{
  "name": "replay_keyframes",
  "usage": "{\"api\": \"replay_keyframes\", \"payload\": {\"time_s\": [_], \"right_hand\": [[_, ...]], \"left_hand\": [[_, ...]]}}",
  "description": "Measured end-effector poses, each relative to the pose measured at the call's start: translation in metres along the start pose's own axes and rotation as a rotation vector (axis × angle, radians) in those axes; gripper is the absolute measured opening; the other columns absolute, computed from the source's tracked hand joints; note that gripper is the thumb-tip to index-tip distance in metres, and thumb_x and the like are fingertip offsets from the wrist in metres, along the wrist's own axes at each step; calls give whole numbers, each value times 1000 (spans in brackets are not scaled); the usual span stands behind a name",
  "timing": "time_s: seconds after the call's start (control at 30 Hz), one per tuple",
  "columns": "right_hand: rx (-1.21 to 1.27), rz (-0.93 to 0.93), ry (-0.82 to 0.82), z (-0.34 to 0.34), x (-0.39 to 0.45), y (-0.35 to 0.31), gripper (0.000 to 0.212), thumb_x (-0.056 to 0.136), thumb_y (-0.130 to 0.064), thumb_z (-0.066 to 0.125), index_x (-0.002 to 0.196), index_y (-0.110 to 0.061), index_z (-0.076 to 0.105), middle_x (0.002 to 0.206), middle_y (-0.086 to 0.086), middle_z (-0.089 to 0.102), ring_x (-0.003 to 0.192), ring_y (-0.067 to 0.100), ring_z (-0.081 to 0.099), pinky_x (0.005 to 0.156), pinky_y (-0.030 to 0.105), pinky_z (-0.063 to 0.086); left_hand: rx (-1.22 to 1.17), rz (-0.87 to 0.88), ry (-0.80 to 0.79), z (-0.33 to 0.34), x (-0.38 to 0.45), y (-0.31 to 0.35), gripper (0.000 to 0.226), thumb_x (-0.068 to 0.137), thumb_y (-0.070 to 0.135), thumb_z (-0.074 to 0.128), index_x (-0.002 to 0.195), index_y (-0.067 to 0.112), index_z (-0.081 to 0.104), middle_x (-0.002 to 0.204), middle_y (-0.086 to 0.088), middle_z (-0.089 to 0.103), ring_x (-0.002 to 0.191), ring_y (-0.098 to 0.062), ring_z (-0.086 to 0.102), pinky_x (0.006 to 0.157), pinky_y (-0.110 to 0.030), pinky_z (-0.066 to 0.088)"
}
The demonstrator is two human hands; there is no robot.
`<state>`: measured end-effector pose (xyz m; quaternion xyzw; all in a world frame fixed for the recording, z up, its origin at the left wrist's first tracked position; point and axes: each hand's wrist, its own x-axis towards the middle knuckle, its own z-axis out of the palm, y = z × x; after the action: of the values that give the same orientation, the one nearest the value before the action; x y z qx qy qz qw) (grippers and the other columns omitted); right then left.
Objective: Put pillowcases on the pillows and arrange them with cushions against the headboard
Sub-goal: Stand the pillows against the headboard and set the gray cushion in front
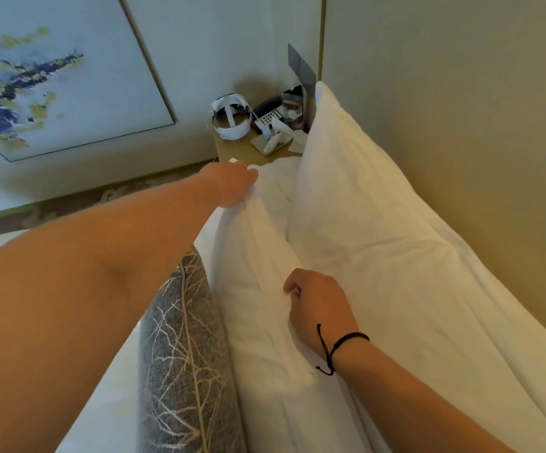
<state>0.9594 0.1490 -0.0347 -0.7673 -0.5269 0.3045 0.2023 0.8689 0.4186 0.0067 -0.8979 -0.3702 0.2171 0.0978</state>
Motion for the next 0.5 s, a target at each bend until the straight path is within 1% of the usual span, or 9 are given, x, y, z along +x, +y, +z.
{"api": "replay_keyframes", "payload": {"time_s": [0.03,0.1,0.13,0.23,0.3,0.4,0.5], "right_hand": [[-7,-9,4,-1,0,0,32,87,1,48,106,-21,62,100,-1,61,89,18,57,70,25,41],[-5,-13,12,-3,-1,0,32,86,2,49,102,-21,62,97,-2,62,86,18,57,68,24,40],[2,-13,17,-4,-2,0,32,85,3,48,100,-21,63,96,-2,62,85,17,57,68,24,41],[47,1,54,-5,-4,2,31,84,4,47,92,-21,63,88,-3,62,78,17,58,64,24,44],[59,8,78,-7,-5,4,31,83,3,46,86,-23,63,79,-5,60,72,16,57,59,23,42],[25,-25,99,-14,-4,8,30,82,3,45,82,-23,61,68,-7,56,66,17,55,57,26,40],[-3,-21,139,-24,-1,15,30,82,2,46,82,-24,61,66,-6,58,66,18,57,60,31,45]], "left_hand": [[-4,-6,11,-3,5,-3,31,98,18,45,129,18,50,122,-7,56,105,-28,58,80,-39,51],[-32,-34,52,-13,13,-11,25,99,14,46,121,11,58,118,-9,61,105,-29,60,86,-39,52],[-35,-37,68,-19,16,-14,24,99,12,47,118,9,61,116,-10,63,104,-30,61,85,-38,52],[36,-6,110,-41,25,-20,20,96,8,52,110,4,66,110,-12,65,96,-30,64,73,-34,51],[65,-17,164,-50,29,-20,23,93,7,56,114,4,64,113,-13,62,97,-31,63,70,-36,51],[41,-63,294,-50,32,-14,27,93,4,53,120,4,60,117,-13,58,96,-34,63,61,-36,44],[-44,-171,447,-43,34,-3,25,97,8,49,120,5,59,119,-14,56,95,-34,63,59,-38,46]]}}
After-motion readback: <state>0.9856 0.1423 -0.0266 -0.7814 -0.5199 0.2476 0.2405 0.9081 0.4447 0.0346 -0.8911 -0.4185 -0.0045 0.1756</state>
